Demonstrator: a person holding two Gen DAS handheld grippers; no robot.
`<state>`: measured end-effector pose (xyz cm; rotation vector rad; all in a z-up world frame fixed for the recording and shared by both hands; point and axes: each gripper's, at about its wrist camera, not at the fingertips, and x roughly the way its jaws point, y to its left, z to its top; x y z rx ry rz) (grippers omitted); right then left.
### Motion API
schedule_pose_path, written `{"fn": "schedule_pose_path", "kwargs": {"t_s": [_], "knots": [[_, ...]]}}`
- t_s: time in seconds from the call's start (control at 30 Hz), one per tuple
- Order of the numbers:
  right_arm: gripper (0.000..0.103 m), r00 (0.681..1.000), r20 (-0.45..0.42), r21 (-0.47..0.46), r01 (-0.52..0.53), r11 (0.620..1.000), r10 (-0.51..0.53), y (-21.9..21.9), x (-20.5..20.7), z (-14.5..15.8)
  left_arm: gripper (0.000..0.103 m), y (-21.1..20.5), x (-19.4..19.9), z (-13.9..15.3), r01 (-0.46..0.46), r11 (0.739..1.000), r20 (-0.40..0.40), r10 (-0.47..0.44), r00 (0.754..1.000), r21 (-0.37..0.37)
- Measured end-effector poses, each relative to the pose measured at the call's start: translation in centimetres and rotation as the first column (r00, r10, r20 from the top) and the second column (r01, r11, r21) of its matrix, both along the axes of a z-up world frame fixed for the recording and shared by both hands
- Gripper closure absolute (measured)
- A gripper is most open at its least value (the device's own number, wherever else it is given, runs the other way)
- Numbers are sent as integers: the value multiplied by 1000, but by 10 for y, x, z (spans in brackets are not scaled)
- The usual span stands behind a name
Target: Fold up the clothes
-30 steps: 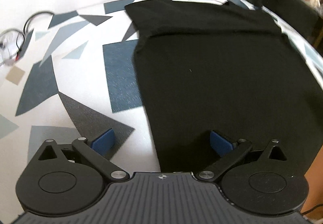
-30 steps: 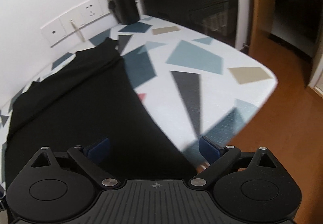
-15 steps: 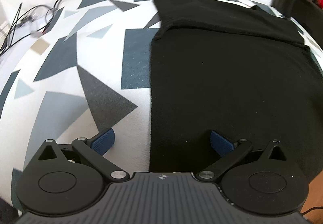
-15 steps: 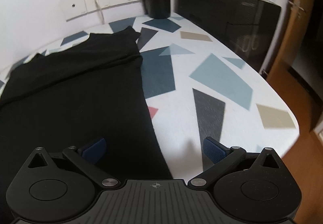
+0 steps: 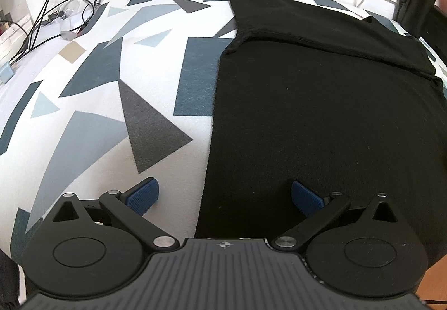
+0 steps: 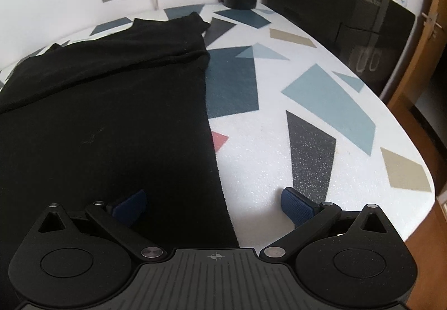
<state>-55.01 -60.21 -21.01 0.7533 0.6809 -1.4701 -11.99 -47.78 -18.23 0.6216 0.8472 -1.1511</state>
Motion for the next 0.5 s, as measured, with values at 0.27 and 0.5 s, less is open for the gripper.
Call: {"fn": "schedule_pose_path", "kwargs": {"t_s": [0.27, 0.5], "knots": [[1, 999, -4, -10, -45, 999, 45, -3, -2, 1, 0, -1, -3, -1, 7, 1000, 7, -7, 1000, -8], [1, 998, -10, -42, -65, 997, 65, 2, -2, -1, 0, -6, -9, -1, 30, 999, 21, -29, 999, -32]]}}
